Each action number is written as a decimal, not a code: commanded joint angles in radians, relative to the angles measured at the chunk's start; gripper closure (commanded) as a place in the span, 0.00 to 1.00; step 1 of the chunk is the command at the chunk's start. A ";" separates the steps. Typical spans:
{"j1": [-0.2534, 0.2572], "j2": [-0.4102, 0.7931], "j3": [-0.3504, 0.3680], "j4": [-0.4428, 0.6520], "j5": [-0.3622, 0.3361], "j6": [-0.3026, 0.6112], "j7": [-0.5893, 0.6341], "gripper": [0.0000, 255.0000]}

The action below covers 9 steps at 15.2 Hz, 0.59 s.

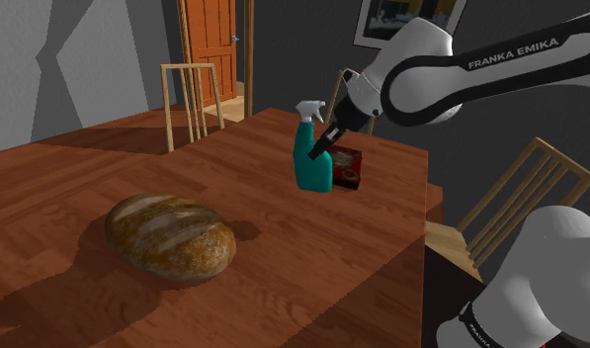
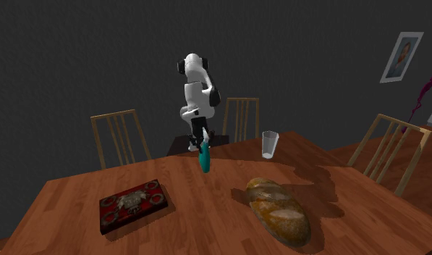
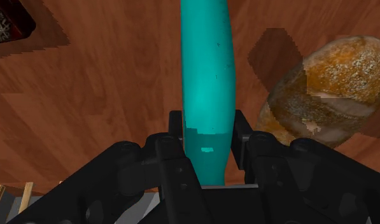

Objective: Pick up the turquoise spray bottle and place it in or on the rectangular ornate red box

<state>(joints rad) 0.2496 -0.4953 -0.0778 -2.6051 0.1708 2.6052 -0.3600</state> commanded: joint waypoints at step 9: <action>-0.002 0.127 -0.272 0.142 0.064 -0.053 -0.323 1.00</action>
<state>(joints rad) 0.2466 -0.3852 -0.3204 -2.4839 0.2248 2.5614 -0.6453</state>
